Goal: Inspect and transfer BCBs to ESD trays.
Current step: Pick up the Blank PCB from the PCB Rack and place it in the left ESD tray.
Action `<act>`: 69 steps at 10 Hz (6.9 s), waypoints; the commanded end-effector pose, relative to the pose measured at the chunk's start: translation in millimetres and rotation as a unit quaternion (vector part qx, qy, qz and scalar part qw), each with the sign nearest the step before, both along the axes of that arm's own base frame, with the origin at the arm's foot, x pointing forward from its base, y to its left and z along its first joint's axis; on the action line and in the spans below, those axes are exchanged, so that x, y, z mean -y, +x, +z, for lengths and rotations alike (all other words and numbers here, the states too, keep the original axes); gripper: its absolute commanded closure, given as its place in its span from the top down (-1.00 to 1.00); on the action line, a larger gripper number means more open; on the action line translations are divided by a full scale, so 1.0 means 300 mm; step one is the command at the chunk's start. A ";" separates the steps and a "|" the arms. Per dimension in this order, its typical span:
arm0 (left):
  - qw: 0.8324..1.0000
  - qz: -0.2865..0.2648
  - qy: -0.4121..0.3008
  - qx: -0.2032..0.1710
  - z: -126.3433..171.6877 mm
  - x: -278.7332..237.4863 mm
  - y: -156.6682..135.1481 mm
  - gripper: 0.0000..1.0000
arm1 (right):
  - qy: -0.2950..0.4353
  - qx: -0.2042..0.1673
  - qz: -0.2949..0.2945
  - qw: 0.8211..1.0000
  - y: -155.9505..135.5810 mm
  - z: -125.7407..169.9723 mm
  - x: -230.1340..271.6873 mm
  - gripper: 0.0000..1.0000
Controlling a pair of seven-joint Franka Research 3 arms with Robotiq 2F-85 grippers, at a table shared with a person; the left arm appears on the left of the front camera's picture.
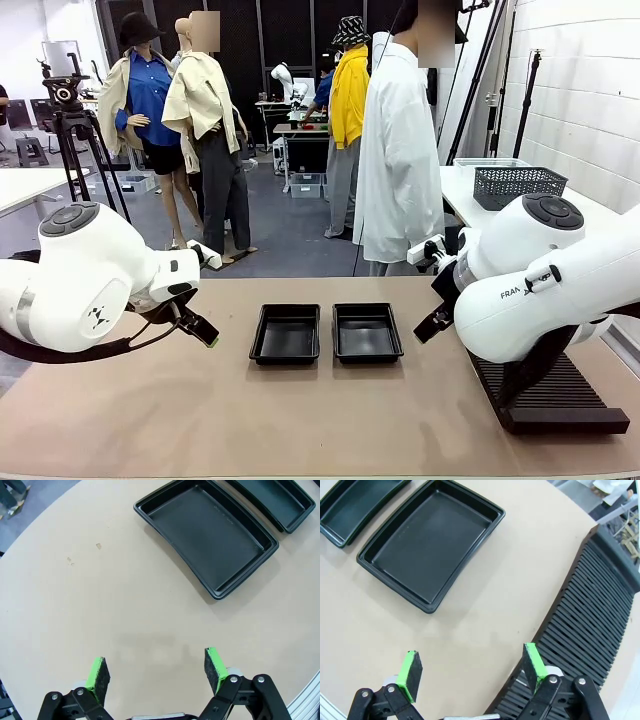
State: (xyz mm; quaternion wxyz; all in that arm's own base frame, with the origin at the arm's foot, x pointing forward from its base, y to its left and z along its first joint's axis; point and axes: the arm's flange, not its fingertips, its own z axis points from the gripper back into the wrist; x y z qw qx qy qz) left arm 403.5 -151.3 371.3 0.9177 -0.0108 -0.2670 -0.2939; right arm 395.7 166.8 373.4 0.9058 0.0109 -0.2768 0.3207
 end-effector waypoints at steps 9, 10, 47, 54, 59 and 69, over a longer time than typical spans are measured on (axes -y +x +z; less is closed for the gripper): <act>0.969 0.121 -0.177 -0.120 0.321 -0.223 0.035 1.00 | 0.147 -0.136 0.001 0.980 0.058 0.310 0.200 1.00; 0.956 0.109 -0.233 -0.140 0.336 -0.289 0.045 1.00 | 0.191 -0.190 0.007 0.963 0.078 0.337 0.273 1.00; 0.745 0.074 -0.640 -0.173 0.173 -0.966 -0.052 1.00 | 0.599 -0.143 0.103 0.781 -0.044 0.195 1.058 1.00; 0.745 0.074 -0.640 -0.173 0.173 -0.966 -0.052 1.00 | 0.599 -0.143 0.103 0.781 -0.044 0.195 1.058 1.00; 0.745 0.074 -0.640 -0.173 0.173 -0.966 -0.052 1.00 | 0.599 -0.143 0.103 0.781 -0.044 0.195 1.058 1.00; 0.745 0.074 -0.640 -0.173 0.173 -0.966 -0.052 1.00 | 0.599 -0.143 0.103 0.781 -0.044 0.195 1.058 1.00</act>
